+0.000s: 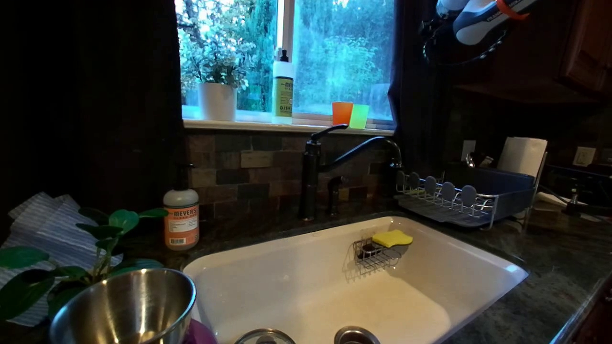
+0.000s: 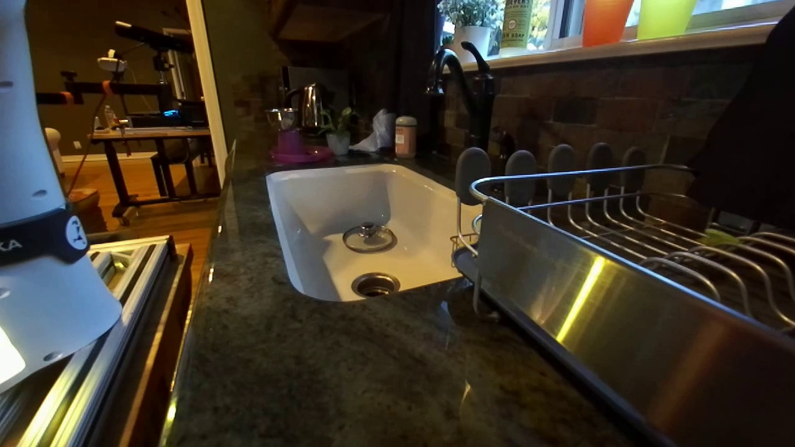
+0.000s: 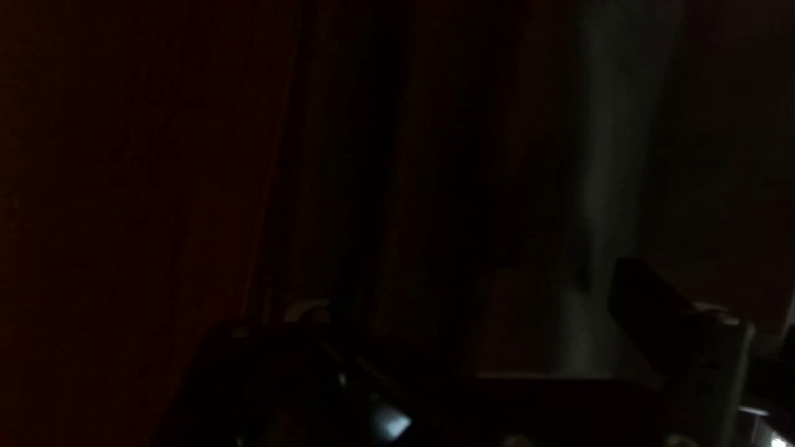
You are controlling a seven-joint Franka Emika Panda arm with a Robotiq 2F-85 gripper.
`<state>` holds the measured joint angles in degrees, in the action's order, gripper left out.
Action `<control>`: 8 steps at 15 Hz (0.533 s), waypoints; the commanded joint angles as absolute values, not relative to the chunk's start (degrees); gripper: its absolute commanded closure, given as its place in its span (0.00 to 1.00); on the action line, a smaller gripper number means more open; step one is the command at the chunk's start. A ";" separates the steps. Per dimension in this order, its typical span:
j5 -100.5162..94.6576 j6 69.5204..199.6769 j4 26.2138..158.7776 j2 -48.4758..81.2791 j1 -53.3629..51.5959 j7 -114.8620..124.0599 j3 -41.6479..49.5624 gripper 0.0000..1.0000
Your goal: Pull the curtain on the right to the left.
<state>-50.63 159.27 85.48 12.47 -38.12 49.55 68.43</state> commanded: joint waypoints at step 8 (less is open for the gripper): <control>-72.68 154.52 93.43 -13.33 -57.92 59.30 61.68 0.00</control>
<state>-70.11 156.20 87.92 -5.60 -56.08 58.34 67.36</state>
